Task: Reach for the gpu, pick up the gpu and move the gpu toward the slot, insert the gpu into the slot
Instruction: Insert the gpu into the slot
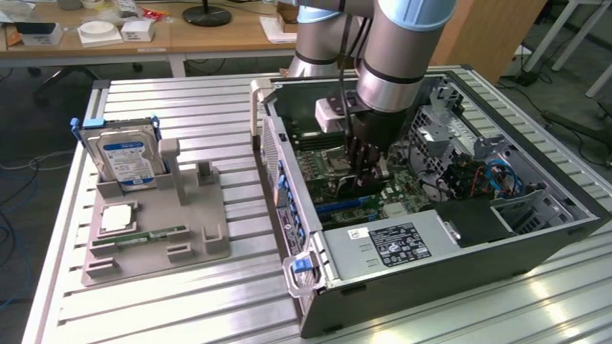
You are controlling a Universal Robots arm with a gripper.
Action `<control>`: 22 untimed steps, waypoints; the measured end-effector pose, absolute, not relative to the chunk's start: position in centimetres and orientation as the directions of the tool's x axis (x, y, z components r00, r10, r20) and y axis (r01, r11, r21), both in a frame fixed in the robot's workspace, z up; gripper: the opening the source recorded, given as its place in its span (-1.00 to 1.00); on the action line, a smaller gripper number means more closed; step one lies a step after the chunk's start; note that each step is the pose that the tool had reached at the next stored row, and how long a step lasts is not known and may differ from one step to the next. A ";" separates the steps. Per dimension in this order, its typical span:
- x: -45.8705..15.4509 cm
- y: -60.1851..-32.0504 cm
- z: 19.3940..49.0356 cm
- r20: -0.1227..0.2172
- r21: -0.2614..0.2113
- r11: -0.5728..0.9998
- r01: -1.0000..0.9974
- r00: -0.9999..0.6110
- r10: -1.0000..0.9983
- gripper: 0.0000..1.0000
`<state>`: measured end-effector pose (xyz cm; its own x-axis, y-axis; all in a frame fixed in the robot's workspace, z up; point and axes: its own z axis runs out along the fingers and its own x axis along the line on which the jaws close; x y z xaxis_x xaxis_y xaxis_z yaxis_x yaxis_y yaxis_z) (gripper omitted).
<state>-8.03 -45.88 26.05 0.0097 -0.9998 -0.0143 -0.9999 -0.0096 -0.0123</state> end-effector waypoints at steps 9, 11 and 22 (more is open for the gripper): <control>-8.3 -45.9 25.4 -0.014 -0.012 -0.010 -1.000 0.010 -1.000 -0.48; -8.5 -45.8 25.3 -0.015 -0.012 -0.010 -1.000 0.010 -1.000 -0.48; -8.6 -45.8 25.1 -0.015 -0.016 -0.010 -1.000 0.010 -1.000 -0.48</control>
